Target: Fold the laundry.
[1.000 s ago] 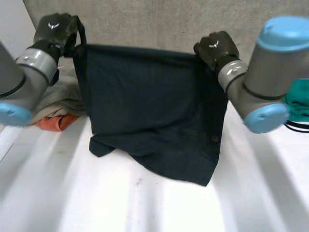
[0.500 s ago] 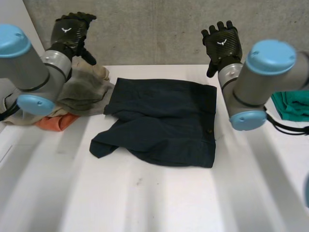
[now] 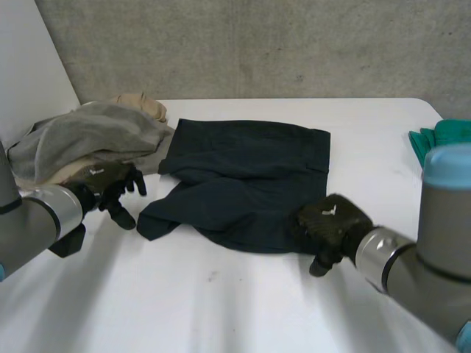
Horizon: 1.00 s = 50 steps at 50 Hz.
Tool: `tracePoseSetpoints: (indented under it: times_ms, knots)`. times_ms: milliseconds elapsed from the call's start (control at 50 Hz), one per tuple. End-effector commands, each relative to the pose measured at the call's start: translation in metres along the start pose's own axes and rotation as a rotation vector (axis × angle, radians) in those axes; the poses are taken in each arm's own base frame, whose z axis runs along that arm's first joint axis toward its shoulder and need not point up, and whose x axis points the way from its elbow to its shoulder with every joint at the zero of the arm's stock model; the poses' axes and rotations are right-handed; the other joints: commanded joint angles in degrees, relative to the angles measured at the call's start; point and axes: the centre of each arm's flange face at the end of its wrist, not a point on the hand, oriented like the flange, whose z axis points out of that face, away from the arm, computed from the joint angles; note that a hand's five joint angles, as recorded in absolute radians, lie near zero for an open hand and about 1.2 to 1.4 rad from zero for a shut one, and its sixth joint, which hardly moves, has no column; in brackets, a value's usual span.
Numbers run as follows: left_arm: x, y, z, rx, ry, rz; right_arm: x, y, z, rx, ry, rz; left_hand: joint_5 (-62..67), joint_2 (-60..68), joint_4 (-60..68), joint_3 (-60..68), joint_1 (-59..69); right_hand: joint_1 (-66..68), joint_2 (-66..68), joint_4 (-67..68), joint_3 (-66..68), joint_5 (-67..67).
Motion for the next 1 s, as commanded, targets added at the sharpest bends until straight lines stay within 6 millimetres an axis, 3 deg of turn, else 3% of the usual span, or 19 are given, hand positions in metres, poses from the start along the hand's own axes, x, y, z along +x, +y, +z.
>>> tracePoseSetpoints:
  times_ms: [20,240,560,640,660,700,760,820,880,1000]
  knots:
    - [-0.002,0.018,0.020,-0.028,0.042,-0.017,-0.007,0.028,0.021,0.035,0.054,-0.043,4.6,4.7,4.5,4.7,4.0,6.2,6.4,5.9,5.8,5.7]
    - [-0.011,0.028,0.056,-0.013,0.001,-0.001,-0.006,0.031,0.050,0.174,0.151,-0.080,-1.9,-1.9,-2.0,-1.8,-2.6,2.5,2.7,2.2,2.1,2.0]
    - [0.000,0.029,0.095,-0.014,0.008,0.034,0.001,0.032,0.080,0.200,0.209,-0.174,1.8,1.8,1.7,1.9,1.1,5.2,5.4,4.9,4.7,4.7]
    - [0.001,0.029,0.099,-0.019,0.010,0.035,0.002,0.030,0.083,0.207,0.214,-0.182,10.8,10.8,10.7,10.9,10.2,19.6,19.8,19.3,19.2,19.1]
    - [0.002,0.029,0.099,-0.022,0.014,0.030,0.002,0.028,0.082,0.211,0.216,-0.184,22.3,22.4,22.2,22.4,21.7,32.2,32.3,31.9,31.7,31.7]
    - [0.003,0.029,0.097,-0.031,0.015,0.029,0.002,0.028,0.082,0.213,0.217,-0.185,41.4,41.4,41.3,41.5,40.7,43.5,43.7,43.2,43.1,43.0]
    - [0.005,0.021,0.087,-0.044,0.015,0.035,0.004,0.020,0.076,0.224,0.223,-0.183,44.0,44.0,43.9,44.1,43.3,43.6,43.7,43.3,43.1,43.1]
    - [0.004,0.008,0.061,-0.087,-0.005,0.028,0.009,0.004,0.056,0.235,0.239,-0.179,44.0,44.0,43.9,44.1,43.3,43.6,43.7,43.3,43.1,43.1]
    - [0.004,-0.014,0.025,-0.090,-0.019,0.049,0.023,-0.023,0.029,0.256,0.271,-0.186,44.0,44.0,43.9,44.1,43.3,43.6,43.7,43.3,43.1,43.1]
    - [0.010,-0.062,-0.055,0.071,-0.056,0.179,0.052,-0.076,-0.037,0.274,0.327,-0.231,44.0,44.0,43.9,44.1,43.3,43.6,43.7,43.3,43.1,43.1]
